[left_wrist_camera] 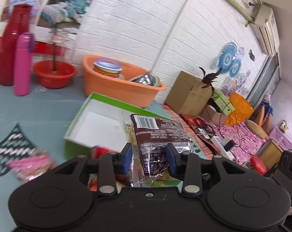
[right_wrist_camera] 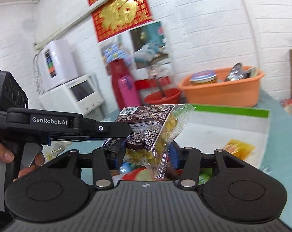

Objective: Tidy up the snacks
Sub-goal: 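Carry the brown cookie pack into the green box and release it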

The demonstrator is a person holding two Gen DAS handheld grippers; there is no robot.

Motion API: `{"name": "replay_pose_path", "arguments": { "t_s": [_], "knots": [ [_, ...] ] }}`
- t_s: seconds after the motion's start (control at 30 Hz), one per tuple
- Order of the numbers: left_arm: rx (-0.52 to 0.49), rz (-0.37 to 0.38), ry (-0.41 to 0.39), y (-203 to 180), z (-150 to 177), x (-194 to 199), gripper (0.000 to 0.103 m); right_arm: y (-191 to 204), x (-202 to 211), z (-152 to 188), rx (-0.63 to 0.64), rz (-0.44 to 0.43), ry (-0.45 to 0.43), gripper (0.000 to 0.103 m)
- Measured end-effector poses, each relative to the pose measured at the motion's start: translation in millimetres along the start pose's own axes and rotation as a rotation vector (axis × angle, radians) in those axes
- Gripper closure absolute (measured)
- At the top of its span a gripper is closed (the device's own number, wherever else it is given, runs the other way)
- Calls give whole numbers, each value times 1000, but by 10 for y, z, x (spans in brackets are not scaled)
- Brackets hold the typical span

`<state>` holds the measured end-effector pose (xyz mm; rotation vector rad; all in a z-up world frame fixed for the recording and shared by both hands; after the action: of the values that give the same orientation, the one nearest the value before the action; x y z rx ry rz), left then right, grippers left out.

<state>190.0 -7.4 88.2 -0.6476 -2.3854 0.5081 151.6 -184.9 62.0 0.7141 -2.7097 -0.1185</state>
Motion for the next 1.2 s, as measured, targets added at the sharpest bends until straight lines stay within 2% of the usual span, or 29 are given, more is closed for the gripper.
{"name": "replay_pose_path", "arguments": {
  "t_s": [0.23,0.5,0.53,0.57,0.6,0.63,0.7,0.83,1.03,1.2],
  "knots": [
    [-20,38,62,-85,-228,-701,47,-599,-137,-30,-62,76,-13,23],
    [20,-17,130,204,-286,-1180,46,-976,-565,135,-126,71,47,23],
    [24,-30,128,241,-284,-1217,28,-1000,-624,155,-129,66,54,22],
    [30,-49,129,280,-281,-1250,0,-1027,-683,181,-129,60,58,16],
    [41,-66,130,317,-280,-1275,0,-1047,-739,209,-127,51,61,14],
    [55,-85,126,346,-277,-1276,0,-1054,-797,231,-120,54,70,6],
    [67,-102,113,369,-269,-1217,0,-1035,-858,244,-76,94,110,1],
    [62,-87,89,315,-274,-954,0,-946,-626,178,-9,151,58,0],
    [8,-92,57,52,-114,-442,0,-718,-77,46,-12,153,-38,0],
    [-10,-79,67,-90,183,3,0,-390,261,126,35,126,-28,0]
  ]
}}
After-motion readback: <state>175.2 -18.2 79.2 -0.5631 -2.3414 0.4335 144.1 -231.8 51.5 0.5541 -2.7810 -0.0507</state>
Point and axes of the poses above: each gripper's, at about its wrist camera, not at the fingertips, and x roughly against the way its jaws point, y to its left, z to its underside, the point moved 1 cm from there along -x, roughly the way its jaws point, and after that the axes turned 8 degrees about x, right-handed, at the moved point
